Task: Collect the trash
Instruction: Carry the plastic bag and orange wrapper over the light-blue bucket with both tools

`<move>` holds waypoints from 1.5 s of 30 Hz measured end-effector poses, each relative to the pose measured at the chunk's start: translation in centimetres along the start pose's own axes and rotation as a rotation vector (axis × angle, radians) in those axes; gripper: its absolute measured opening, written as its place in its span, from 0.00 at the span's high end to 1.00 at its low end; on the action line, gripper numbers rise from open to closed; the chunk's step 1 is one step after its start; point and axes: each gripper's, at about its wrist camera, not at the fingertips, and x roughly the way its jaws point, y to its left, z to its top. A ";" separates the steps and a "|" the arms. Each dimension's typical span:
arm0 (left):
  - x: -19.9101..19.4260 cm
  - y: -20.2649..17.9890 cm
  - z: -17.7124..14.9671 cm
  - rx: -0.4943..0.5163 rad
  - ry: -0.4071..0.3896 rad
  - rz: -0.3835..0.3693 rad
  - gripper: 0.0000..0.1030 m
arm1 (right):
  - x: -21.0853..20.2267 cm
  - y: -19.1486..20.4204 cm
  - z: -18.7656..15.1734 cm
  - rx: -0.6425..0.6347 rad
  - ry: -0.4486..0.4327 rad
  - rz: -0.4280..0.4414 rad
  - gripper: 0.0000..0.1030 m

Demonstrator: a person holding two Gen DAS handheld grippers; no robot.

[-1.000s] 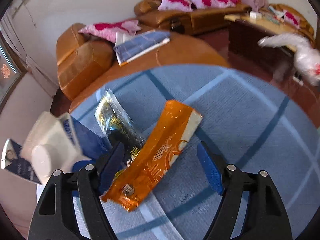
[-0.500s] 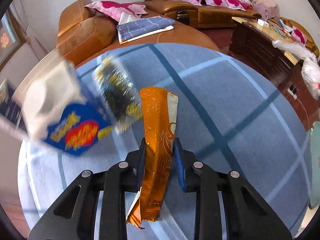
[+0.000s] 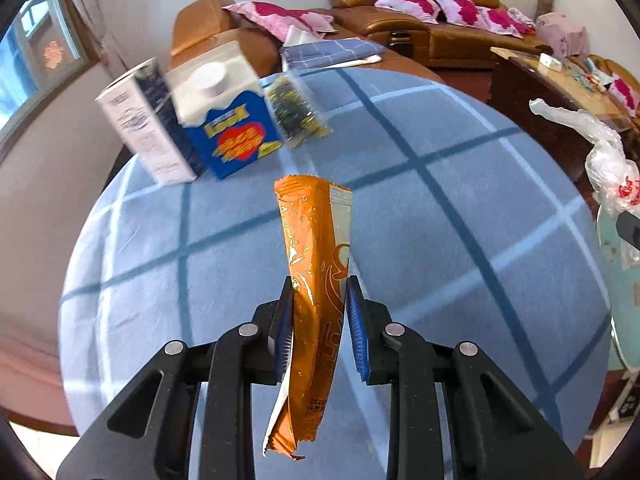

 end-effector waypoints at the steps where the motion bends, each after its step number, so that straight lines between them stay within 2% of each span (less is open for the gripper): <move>1: -0.4 0.1 -0.5 -0.012 0.002 0.007 0.76 | -0.2 0.3 -0.3 0.005 0.001 0.003 0.76; 5: -1.8 0.1 -1.9 -0.044 0.000 0.012 0.76 | -1.5 1.3 -1.7 0.028 -0.004 0.005 0.76; 12: -4.8 -0.7 -4.0 -0.066 -0.051 0.035 0.76 | -3.8 2.3 -3.8 0.018 -0.019 0.011 0.76; 21: -8.1 -2.5 -5.7 -0.108 -0.091 0.013 0.76 | -6.4 2.6 -6.0 0.024 -0.040 0.019 0.76; 34: -11.0 -9.1 -6.9 -0.055 -0.134 -0.035 0.75 | -10.2 -1.1 -9.1 0.067 -0.084 -0.058 0.76; 45: -11.8 -14.2 -5.7 0.018 -0.164 -0.073 0.75 | -10.8 -5.8 -10.3 0.147 -0.096 -0.130 0.76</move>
